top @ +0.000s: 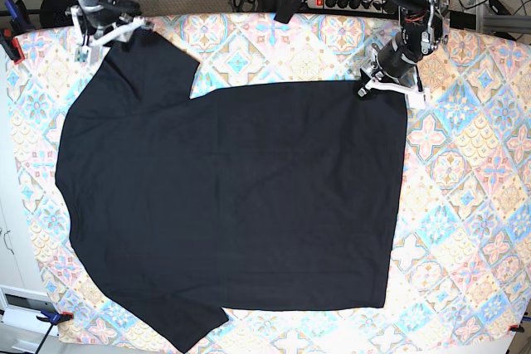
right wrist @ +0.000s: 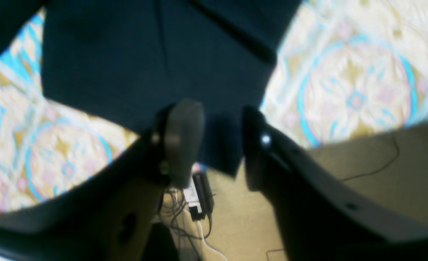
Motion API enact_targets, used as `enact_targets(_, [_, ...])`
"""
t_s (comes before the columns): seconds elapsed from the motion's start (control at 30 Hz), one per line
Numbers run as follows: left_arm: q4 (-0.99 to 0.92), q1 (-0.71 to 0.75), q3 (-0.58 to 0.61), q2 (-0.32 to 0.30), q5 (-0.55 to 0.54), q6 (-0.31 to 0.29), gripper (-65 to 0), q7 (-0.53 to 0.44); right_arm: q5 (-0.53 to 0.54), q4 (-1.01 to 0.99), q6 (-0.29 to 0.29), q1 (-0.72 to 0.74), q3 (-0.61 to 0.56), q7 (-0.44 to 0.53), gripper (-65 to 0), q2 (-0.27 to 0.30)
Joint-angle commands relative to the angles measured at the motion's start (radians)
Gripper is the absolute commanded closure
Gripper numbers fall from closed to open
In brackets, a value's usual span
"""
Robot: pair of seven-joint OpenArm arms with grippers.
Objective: Fold the T-shirt properly
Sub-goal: 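Move both grippers down to the shirt's shoulder corners and grasp them, then lift the shoulder corners with both grippers and pull them apart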
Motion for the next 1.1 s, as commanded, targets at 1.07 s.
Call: enact_targets(1.07, [0.007, 0.006, -0.001, -0.033, 0.020, 0.019, 0.0, 0.013, 0.267, -0.258, 0.001, 0.107, 0.010, -0.004, -34.5, 0.008])
